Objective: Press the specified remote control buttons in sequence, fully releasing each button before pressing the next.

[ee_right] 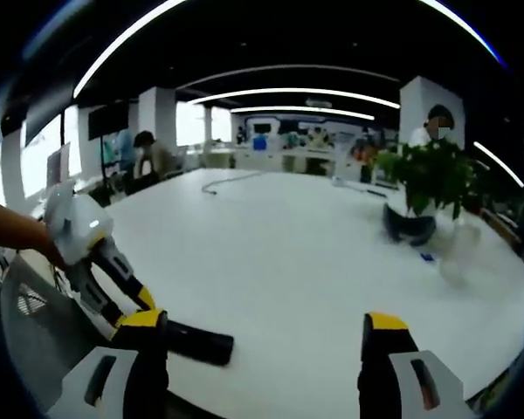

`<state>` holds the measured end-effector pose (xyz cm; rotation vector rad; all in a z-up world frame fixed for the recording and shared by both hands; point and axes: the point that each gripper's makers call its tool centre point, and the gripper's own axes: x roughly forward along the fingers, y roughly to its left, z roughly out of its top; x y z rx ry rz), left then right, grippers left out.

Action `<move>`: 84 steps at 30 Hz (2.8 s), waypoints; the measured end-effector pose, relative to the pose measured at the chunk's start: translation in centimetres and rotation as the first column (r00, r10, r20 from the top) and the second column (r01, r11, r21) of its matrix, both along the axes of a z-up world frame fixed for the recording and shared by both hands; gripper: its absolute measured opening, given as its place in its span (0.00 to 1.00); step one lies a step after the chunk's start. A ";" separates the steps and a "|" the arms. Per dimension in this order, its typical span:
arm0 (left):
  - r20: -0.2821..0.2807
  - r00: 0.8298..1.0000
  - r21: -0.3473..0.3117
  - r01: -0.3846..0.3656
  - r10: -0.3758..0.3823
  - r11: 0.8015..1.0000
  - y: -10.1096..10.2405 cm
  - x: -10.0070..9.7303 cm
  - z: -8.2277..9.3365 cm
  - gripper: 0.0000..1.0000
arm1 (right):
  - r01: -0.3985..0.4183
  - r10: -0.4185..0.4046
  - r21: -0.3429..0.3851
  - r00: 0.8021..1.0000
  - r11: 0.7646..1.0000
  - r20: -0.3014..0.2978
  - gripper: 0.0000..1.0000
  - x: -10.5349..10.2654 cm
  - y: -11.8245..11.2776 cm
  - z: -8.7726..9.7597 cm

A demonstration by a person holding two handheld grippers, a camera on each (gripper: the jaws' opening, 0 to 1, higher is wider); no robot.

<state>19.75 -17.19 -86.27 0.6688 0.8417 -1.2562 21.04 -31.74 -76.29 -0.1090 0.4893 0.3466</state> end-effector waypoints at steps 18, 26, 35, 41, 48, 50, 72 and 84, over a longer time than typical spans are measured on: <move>0.049 0.999 0.043 0.019 -0.021 0.999 0.4 5.6 0.7 0.23 | 0.012 -0.012 -0.002 1.000 1.000 0.004 0.96 0.1 -0.2 0.1; 0.083 0.996 0.067 0.020 -0.026 0.998 1.2 8.8 1.0 0.23 | 0.041 -0.041 -0.007 0.999 0.999 0.004 0.99 0.3 -0.7 -0.1; 0.109 0.994 0.073 -0.004 -0.004 0.997 2.0 12.5 1.1 0.23 | 0.054 -0.055 -0.019 0.998 0.998 -0.006 0.99 0.3 -1.0 -0.3; 0.130 0.991 0.086 0.001 -0.012 0.996 2.3 15.2 1.2 0.23 | 0.059 -0.060 -0.019 0.998 0.998 -0.015 0.99 0.3 -1.1 -0.5; 0.139 0.990 0.092 -0.007 -0.006 0.996 2.6 18.0 1.1 0.23 | 0.062 -0.063 -0.030 0.997 0.998 -0.035 0.98 0.2 -1.2 -0.8; 0.143 0.990 0.092 -0.011 -0.002 0.996 2.7 18.8 1.3 0.23 | 0.064 -0.066 -0.032 0.997 0.997 -0.036 0.98 0.1 -1.3 -0.8; 0.143 0.988 0.156 0.038 -0.061 0.987 2.6 23.3 0.2 0.23 | 0.063 -0.066 -0.042 0.996 0.997 -0.063 0.95 -0.1 -1.4 -1.3; 0.125 0.985 0.139 0.101 -0.119 0.985 2.7 23.1 0.0 0.24 | 0.055 -0.057 -0.041 0.996 0.998 -0.066 0.94 -0.1 -1.2 -1.4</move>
